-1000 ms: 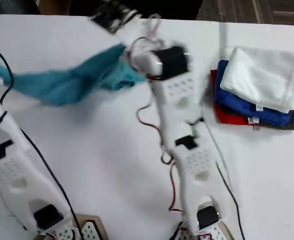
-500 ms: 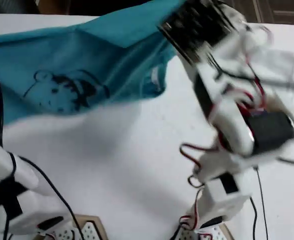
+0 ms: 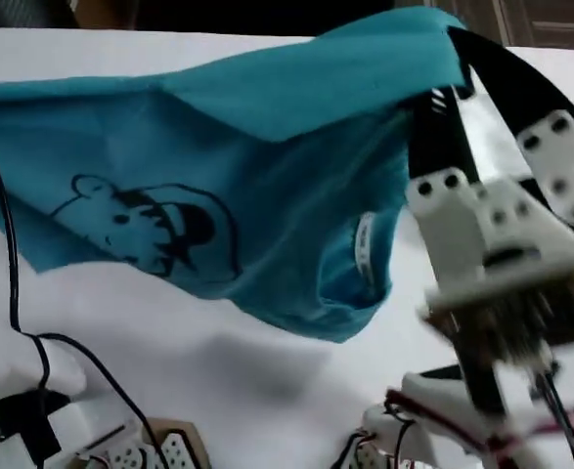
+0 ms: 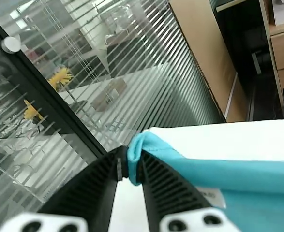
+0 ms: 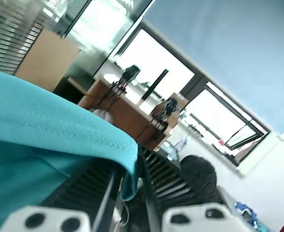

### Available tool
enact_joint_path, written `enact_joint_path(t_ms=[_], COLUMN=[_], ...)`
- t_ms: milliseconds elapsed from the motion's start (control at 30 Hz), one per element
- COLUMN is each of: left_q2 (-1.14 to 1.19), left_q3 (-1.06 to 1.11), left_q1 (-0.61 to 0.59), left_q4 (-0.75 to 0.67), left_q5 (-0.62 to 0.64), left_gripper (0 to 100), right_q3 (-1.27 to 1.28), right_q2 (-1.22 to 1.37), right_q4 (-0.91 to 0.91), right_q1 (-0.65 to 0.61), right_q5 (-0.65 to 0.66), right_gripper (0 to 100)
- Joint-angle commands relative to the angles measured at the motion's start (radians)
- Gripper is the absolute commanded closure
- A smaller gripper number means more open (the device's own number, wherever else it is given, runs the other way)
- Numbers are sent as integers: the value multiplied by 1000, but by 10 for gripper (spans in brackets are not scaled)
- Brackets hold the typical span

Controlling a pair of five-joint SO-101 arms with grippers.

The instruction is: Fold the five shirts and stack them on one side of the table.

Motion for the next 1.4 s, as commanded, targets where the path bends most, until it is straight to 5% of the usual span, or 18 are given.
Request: enact_joint_path(t_ms=[0, 267, 533, 867, 1067, 1367], left_q2=[-21, -94, -347, -671, -870, -624], left_q3=[-19, 18, 549, 1202, 1382, 1491], left_q1=[2, 0, 5, 0, 5, 97], left_q4=[17, 20, -6, -261, -387, -686], left_q5=[9, 11, 9, -38, -74, -84], left_gripper=[976, 976, 976, 976, 976, 976], right_q3=[-11, 68, 419, 700, 729, 985], right_q2=[-44, -134, -369, -544, -524, -341], right_q4=[2, 4, 4, -39, -50, -295], right_q1=[13, 7, 5, 5, 5, 5], right_q5=[5, -2, -2, 5, 5, -2], right_gripper=[978, 978, 978, 978, 978, 978])
